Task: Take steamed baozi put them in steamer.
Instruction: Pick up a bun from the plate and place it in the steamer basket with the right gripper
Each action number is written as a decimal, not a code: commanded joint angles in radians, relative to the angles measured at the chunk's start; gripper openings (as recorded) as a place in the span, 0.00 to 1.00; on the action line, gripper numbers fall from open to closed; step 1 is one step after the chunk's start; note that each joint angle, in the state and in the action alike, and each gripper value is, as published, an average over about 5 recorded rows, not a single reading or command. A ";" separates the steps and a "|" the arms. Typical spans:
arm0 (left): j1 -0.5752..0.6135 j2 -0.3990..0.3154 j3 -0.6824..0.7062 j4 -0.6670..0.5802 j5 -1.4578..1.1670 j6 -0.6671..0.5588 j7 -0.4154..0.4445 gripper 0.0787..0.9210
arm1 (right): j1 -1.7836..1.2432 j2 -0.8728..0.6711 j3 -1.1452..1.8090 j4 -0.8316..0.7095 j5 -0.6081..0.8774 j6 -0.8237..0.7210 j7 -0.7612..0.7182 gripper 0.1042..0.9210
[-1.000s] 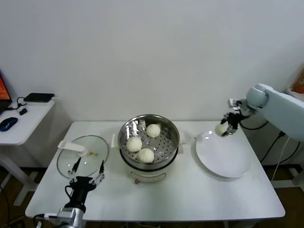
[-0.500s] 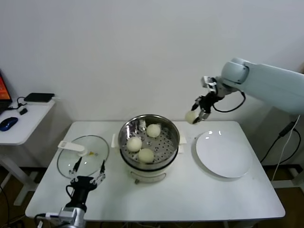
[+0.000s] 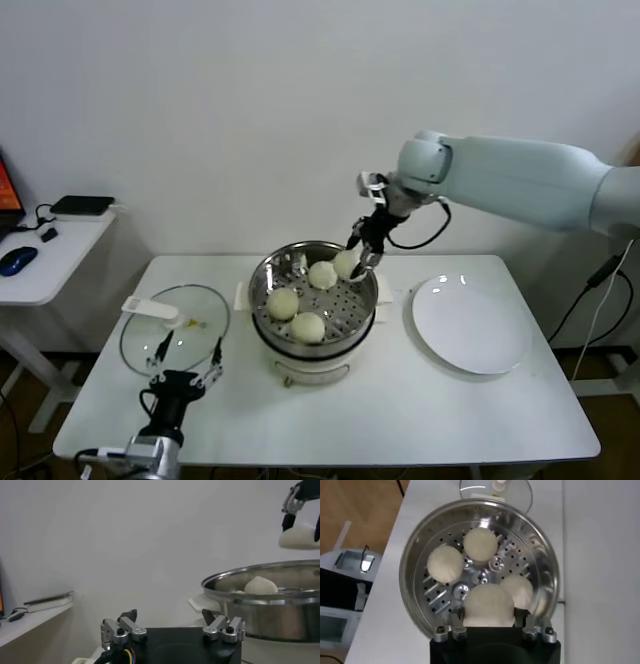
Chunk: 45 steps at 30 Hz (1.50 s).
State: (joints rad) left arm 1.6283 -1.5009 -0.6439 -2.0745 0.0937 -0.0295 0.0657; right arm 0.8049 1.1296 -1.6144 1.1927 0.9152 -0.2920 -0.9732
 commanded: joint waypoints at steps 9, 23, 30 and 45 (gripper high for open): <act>0.014 0.003 -0.015 0.006 -0.008 -0.011 0.000 0.88 | -0.082 0.034 -0.039 -0.006 0.000 -0.021 0.058 0.69; 0.012 0.003 -0.013 0.008 -0.008 -0.011 0.000 0.88 | -0.116 0.026 -0.039 -0.028 -0.040 -0.020 0.064 0.69; 0.012 0.004 -0.015 0.009 -0.009 -0.012 0.000 0.88 | -0.131 0.036 -0.034 -0.038 -0.046 -0.020 0.069 0.70; 0.008 0.004 -0.014 0.012 -0.008 -0.011 0.000 0.88 | -0.113 0.041 -0.016 -0.049 -0.035 -0.012 0.038 0.88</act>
State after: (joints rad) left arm 1.6367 -1.4975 -0.6585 -2.0627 0.0853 -0.0412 0.0657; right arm 0.6796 1.1718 -1.6425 1.1464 0.8756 -0.3081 -0.9148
